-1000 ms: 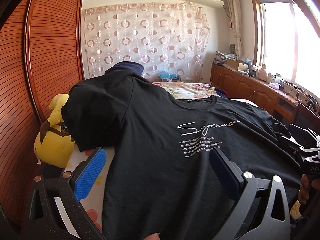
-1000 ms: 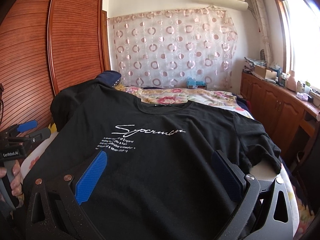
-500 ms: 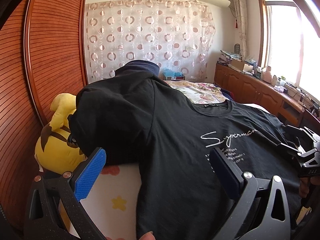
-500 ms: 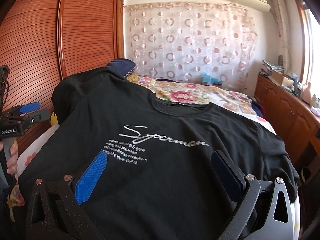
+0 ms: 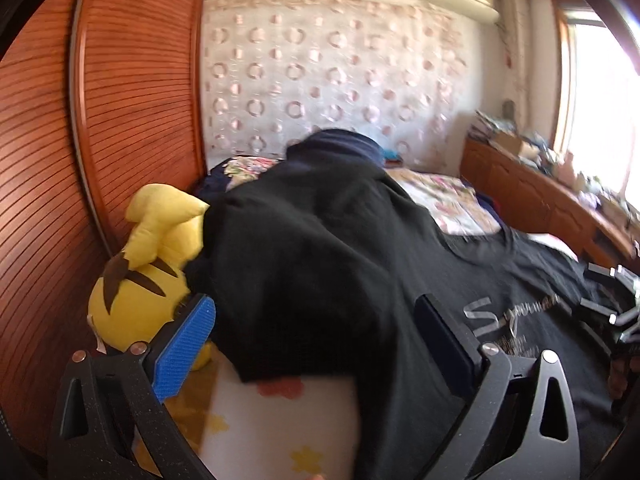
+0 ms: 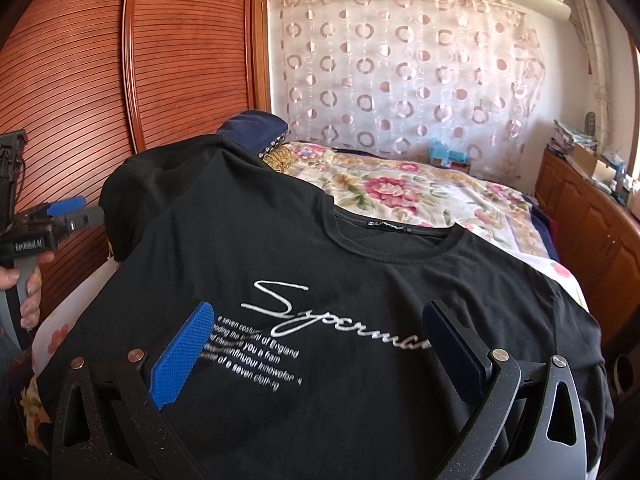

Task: Fold small clothes
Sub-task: 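Reach the left gripper to the shirt side by the plush toy and grasp, then lift the grasped shirt side with the left gripper, fold it inward, release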

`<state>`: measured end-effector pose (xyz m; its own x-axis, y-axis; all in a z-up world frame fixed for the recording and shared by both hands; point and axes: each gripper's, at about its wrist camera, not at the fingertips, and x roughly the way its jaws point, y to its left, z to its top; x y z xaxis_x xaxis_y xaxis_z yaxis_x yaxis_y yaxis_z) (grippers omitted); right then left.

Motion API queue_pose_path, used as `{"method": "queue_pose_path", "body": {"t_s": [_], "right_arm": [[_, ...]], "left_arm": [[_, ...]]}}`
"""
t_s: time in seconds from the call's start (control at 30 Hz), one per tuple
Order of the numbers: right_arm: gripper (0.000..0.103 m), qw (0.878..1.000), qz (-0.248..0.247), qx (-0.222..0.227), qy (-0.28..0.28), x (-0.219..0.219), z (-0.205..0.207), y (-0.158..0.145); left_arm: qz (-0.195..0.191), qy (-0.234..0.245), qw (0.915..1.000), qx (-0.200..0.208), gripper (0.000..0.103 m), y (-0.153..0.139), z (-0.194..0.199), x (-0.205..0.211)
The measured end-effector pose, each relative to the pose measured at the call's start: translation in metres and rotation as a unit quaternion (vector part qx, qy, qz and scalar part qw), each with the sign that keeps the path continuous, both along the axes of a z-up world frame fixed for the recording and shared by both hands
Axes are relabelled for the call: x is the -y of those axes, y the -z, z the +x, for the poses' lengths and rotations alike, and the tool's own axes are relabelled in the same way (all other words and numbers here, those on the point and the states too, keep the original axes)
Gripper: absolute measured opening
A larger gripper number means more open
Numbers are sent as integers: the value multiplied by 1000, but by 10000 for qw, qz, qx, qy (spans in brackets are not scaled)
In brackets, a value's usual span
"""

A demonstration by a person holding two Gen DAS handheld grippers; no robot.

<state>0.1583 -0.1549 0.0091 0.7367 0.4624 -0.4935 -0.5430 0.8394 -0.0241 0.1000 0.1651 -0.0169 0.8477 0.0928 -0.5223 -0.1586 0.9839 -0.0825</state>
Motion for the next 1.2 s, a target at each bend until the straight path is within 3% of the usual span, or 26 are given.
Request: {"method": "queue_pose_path", "body": {"t_s": [0.17, 0.3, 0.37, 0.47, 0.53, 0.73, 0.9, 1.2], "right_arm": [[103, 9998, -10, -182, -77, -5, 22, 2], [103, 9996, -69, -245, -118, -9, 37, 1], [103, 9996, -62, -264, -123, -11, 40, 0], [103, 9994, -64, -318, -138, -14, 43, 1], [103, 9992, -102, -344, -148, -18, 45, 2], [103, 9989, -113, -428, -142, -18, 49, 3], [103, 9989, -91, -436, -123, -18, 49, 1], [103, 9994, 26, -334, -64, -10, 47, -2]], "left_arm": [[-323, -102, 9994, -40, 87, -9, 17, -34], [-532, -70, 9985, -89, 62, -12, 31, -54], [-579, -84, 9982, -156, 56, -10, 36, -59], [-547, -75, 9982, -248, 43, -5, 40, -59], [-462, -94, 9982, -367, 27, 0, 42, -58], [-127, -153, 9985, -516, 7, 6, 39, -53], [0, -144, 9998, -169, 4, -13, 22, -44], [2, 382, 9990, 239, 4, -57, 23, -13]]}}
